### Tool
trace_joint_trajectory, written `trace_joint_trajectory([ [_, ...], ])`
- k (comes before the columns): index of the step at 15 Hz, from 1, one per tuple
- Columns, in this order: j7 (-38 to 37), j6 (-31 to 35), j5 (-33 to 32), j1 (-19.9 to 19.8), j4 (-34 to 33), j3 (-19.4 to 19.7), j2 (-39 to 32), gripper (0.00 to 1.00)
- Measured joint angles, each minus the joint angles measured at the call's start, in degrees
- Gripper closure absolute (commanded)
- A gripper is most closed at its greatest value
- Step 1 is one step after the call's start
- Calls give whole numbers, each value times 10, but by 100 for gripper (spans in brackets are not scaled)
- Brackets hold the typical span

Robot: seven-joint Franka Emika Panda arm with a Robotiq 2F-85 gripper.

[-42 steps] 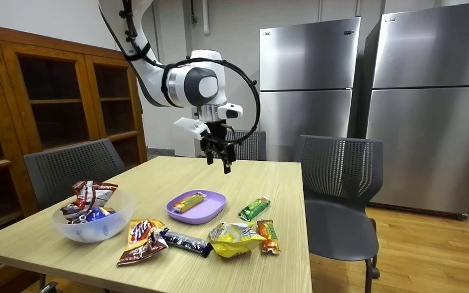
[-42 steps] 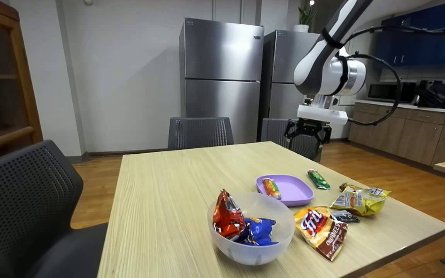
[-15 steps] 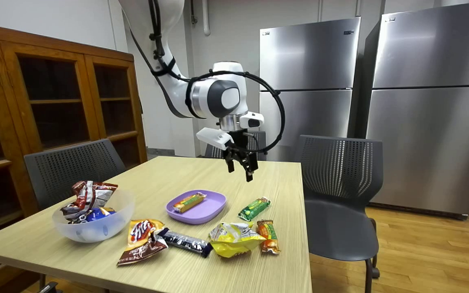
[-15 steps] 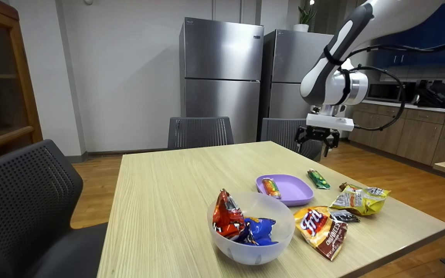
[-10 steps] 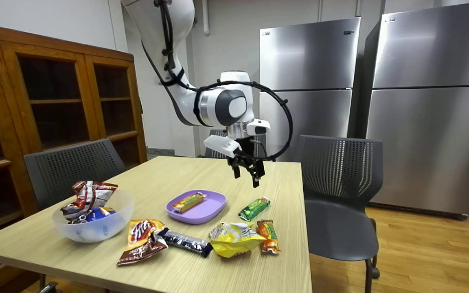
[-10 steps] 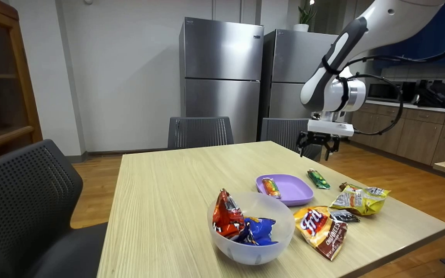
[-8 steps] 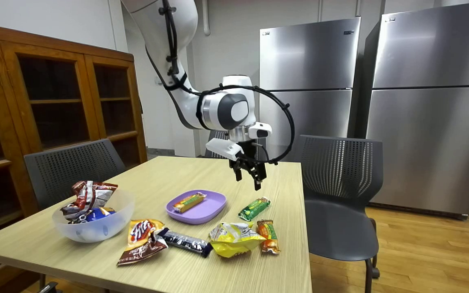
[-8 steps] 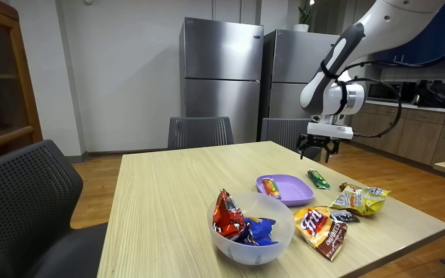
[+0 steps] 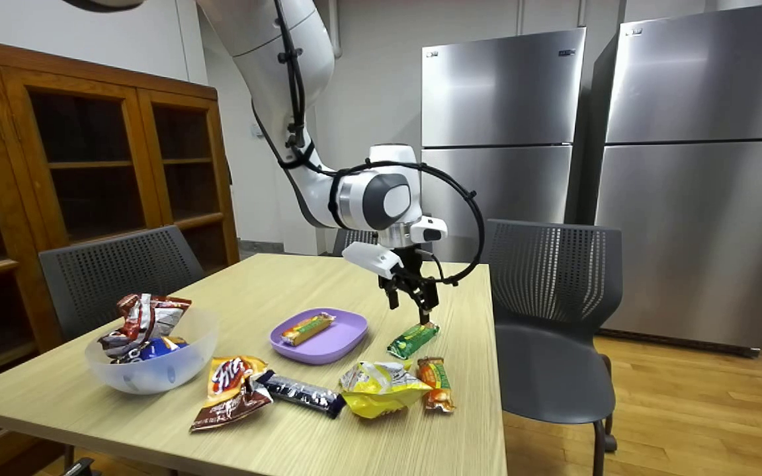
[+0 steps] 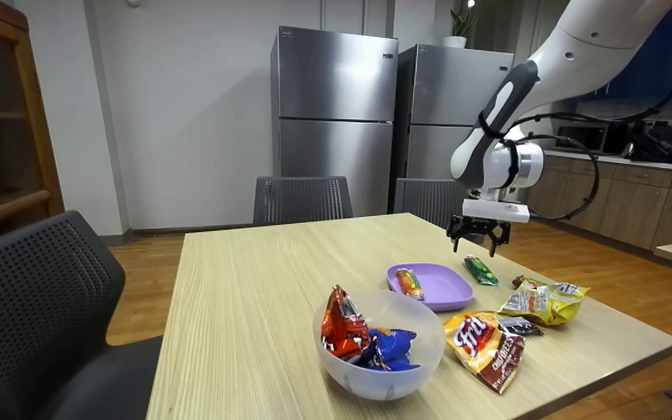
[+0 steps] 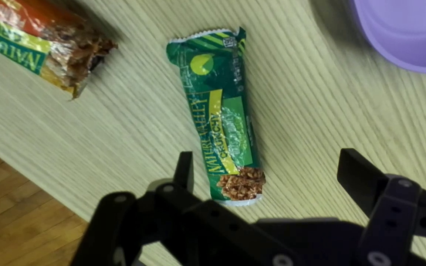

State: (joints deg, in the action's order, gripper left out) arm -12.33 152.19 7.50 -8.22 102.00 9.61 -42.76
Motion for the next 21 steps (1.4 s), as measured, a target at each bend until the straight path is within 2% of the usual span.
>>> trace_joint_trajectory([
  [13,4,0,0,-11,-23,0,-41,0],
  [15,4,0,0,-12,-24,0,-42,26],
  [21,6,0,0,-12,-26,-1,-43,73],
])
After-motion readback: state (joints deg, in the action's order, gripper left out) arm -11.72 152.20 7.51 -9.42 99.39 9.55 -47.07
